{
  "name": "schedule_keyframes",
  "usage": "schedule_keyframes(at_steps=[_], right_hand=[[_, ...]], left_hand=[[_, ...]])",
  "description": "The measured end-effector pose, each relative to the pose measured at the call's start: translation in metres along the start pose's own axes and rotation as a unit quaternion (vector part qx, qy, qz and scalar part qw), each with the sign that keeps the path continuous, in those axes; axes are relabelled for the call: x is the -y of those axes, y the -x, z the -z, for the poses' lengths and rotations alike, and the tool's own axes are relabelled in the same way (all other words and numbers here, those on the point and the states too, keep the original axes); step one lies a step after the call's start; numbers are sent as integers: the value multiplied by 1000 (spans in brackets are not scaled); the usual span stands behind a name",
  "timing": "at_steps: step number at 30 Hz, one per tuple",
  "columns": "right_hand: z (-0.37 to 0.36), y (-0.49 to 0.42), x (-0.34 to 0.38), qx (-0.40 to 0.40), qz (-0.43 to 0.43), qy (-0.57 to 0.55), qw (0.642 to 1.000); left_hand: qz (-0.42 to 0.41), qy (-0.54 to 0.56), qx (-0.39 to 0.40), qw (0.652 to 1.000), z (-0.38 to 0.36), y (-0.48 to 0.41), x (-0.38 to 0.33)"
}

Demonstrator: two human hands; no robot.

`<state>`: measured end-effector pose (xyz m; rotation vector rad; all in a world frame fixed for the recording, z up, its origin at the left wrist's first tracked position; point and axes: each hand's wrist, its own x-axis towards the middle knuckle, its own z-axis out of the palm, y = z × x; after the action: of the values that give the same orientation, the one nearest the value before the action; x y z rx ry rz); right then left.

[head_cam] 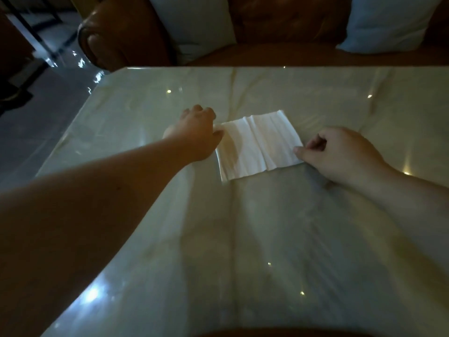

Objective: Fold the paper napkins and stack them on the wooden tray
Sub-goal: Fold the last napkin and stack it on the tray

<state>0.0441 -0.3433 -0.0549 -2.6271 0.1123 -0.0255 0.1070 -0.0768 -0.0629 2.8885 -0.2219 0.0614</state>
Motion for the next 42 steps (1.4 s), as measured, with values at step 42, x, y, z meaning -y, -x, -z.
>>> schedule_keyframes(at_steps=[42], right_hand=[[16, 53, -9, 68, 117, 19, 991]], left_hand=[[-35, 61, 70, 995, 7, 98, -44]])
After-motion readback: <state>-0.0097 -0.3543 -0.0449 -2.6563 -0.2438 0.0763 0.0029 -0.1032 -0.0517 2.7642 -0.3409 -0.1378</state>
